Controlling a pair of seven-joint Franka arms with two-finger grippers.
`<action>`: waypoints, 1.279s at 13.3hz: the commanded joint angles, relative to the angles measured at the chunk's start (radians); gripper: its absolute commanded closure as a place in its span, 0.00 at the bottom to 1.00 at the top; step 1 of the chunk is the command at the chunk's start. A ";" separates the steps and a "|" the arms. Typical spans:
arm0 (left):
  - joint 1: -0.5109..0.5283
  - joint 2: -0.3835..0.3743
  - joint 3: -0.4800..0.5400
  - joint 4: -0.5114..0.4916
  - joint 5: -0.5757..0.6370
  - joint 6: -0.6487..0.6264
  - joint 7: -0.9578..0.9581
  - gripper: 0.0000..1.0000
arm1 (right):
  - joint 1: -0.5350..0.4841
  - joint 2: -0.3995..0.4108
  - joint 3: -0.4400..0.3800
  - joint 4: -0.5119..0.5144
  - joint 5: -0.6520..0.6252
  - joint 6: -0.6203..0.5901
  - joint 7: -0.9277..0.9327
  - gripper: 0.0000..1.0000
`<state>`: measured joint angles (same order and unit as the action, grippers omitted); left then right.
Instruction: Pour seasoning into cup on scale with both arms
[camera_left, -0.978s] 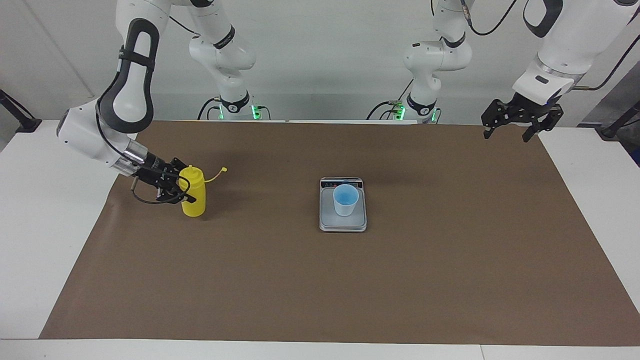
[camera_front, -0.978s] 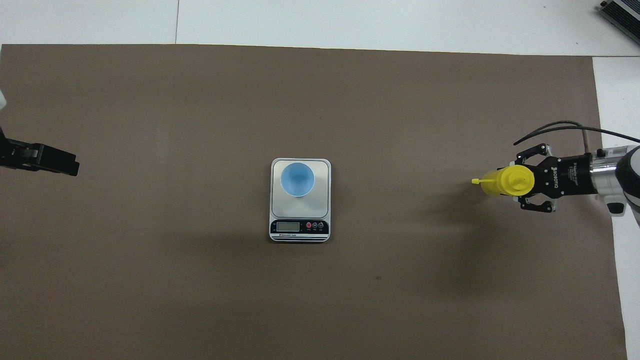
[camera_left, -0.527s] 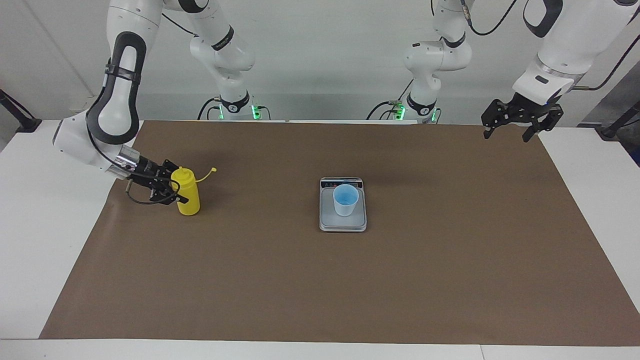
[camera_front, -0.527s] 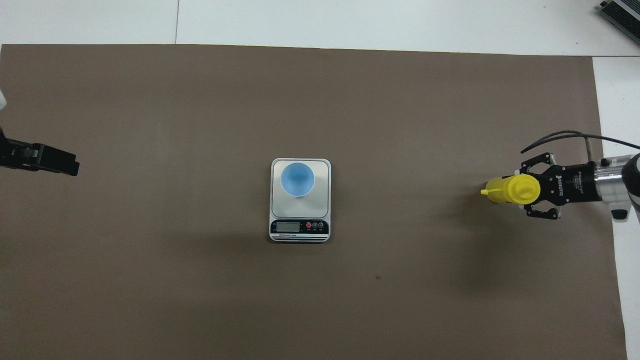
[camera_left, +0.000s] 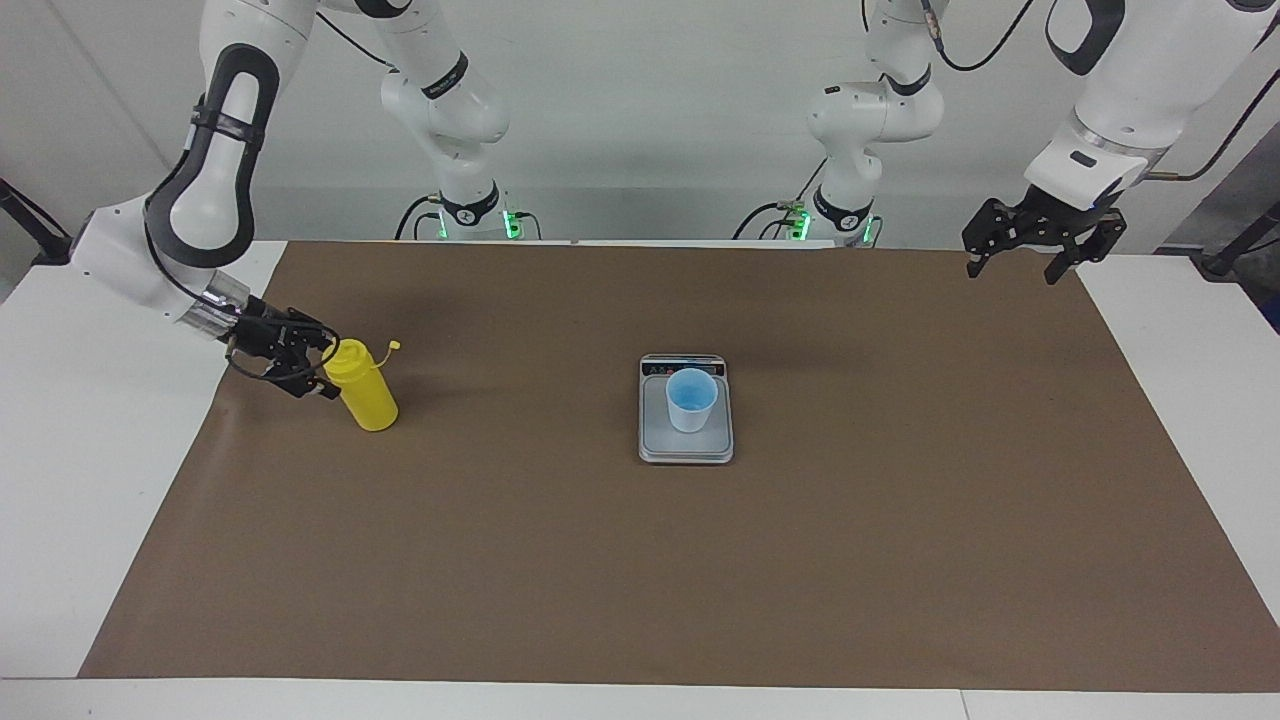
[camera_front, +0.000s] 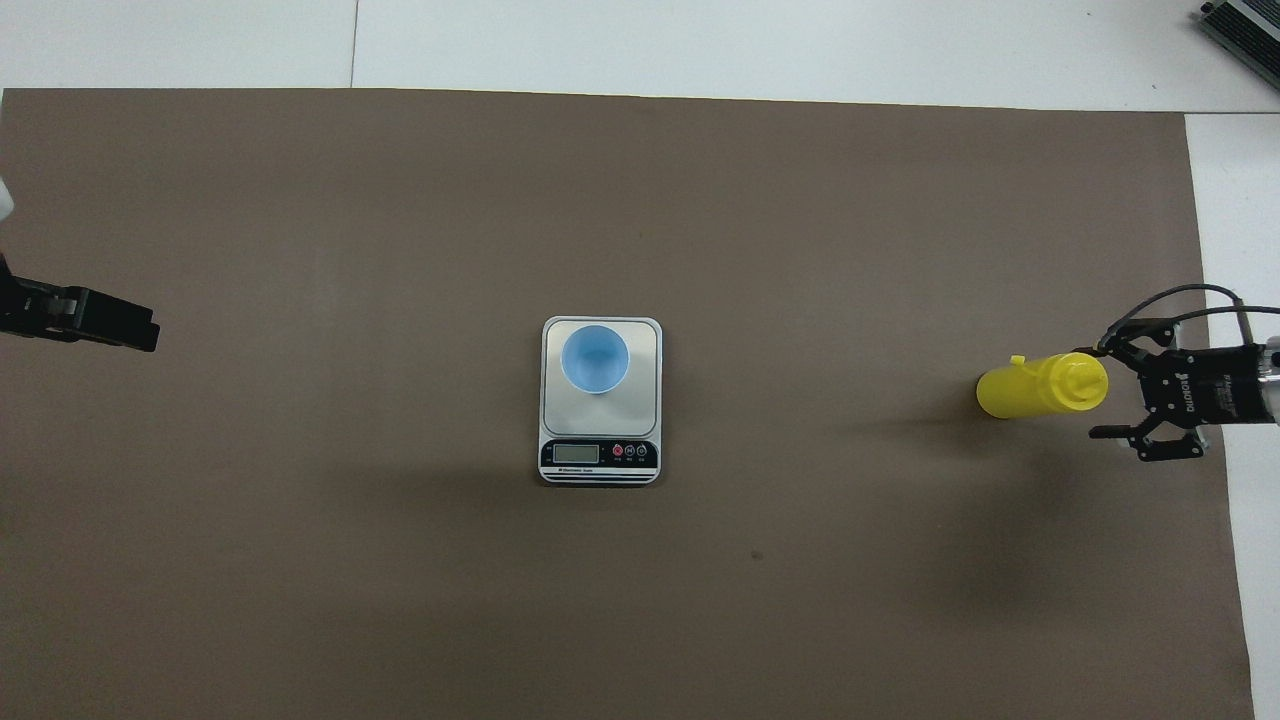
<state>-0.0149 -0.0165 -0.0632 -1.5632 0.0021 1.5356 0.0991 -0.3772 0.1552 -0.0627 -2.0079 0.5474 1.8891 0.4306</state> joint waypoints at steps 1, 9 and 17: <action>0.009 -0.002 -0.009 -0.003 0.002 0.012 0.007 0.00 | -0.011 -0.045 0.001 0.040 -0.142 -0.001 -0.166 0.00; 0.009 -0.002 -0.009 -0.003 0.003 0.012 0.005 0.00 | 0.210 -0.210 0.024 0.083 -0.427 -0.018 -0.298 0.00; 0.009 -0.002 -0.009 -0.003 0.003 0.012 0.005 0.00 | 0.422 -0.255 0.034 0.210 -0.573 -0.103 -0.299 0.00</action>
<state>-0.0149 -0.0165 -0.0642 -1.5632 0.0021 1.5361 0.0991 0.0316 -0.1119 -0.0293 -1.8586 -0.0005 1.8336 0.1622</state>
